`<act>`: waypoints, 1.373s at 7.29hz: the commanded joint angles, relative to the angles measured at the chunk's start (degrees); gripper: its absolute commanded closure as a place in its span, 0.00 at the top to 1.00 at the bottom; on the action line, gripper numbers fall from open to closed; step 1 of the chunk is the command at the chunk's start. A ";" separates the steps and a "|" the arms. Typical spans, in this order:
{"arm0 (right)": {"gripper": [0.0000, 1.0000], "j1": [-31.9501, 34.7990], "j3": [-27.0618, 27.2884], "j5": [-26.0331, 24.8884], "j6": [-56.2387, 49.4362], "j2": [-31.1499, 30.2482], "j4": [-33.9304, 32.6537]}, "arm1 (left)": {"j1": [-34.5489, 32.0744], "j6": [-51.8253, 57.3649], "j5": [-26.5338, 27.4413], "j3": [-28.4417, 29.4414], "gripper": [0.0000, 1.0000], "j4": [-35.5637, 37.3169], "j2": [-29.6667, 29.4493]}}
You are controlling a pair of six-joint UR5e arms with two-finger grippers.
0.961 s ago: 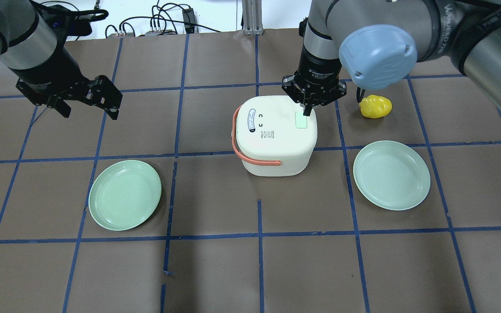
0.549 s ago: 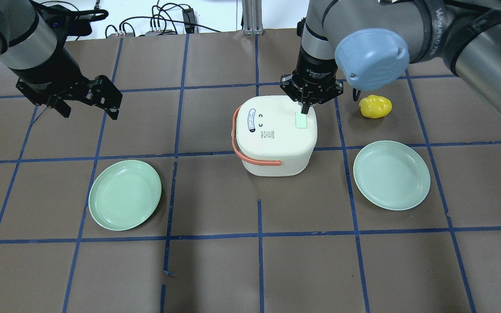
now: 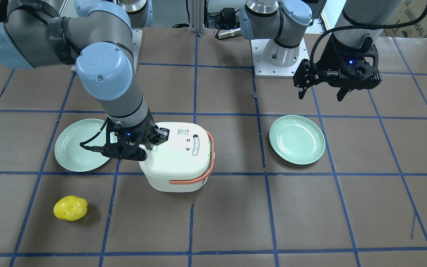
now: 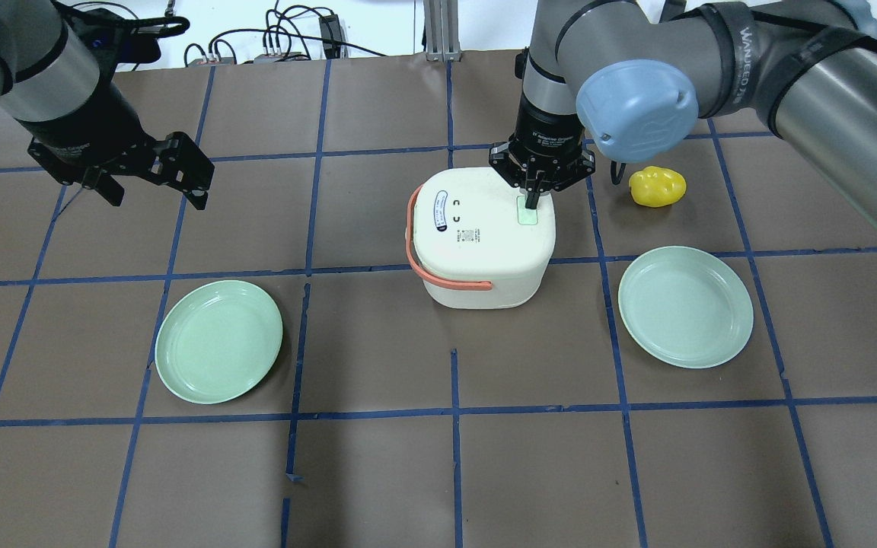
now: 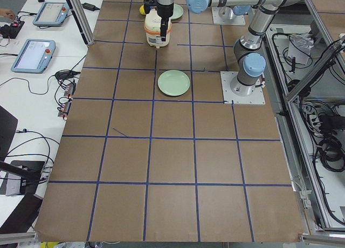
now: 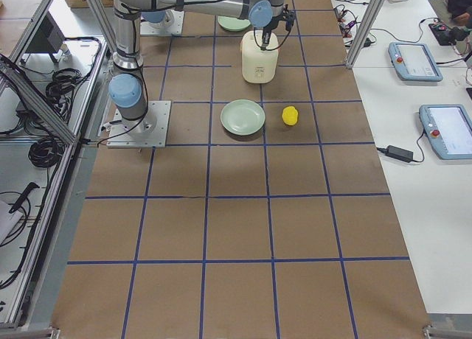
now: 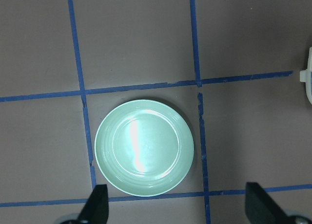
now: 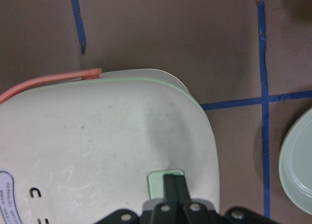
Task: Press rice cooker button
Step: 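Lift the right gripper away as the cooker lid springs open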
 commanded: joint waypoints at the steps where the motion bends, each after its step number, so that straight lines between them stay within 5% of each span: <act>1: 0.10 0.00 0.03 0.03 -0.13 0.23 0.01 | 0.00 0.00 0.00 0.00 1.00 0.00 0.00; 4: 0.16 0.00 -1.01 0.03 0.05 -0.47 0.09 | 0.00 0.00 0.00 0.00 1.00 0.00 0.00; 9: 1.00 -3.41 -6.73 -3.72 -3.26 -10.30 5.98 | 0.00 0.00 0.00 0.00 1.00 0.00 0.00; 10: 1.00 -5.34 -6.73 -4.88 -6.68 -11.88 8.77 | 0.00 0.00 0.00 0.00 1.00 0.00 0.00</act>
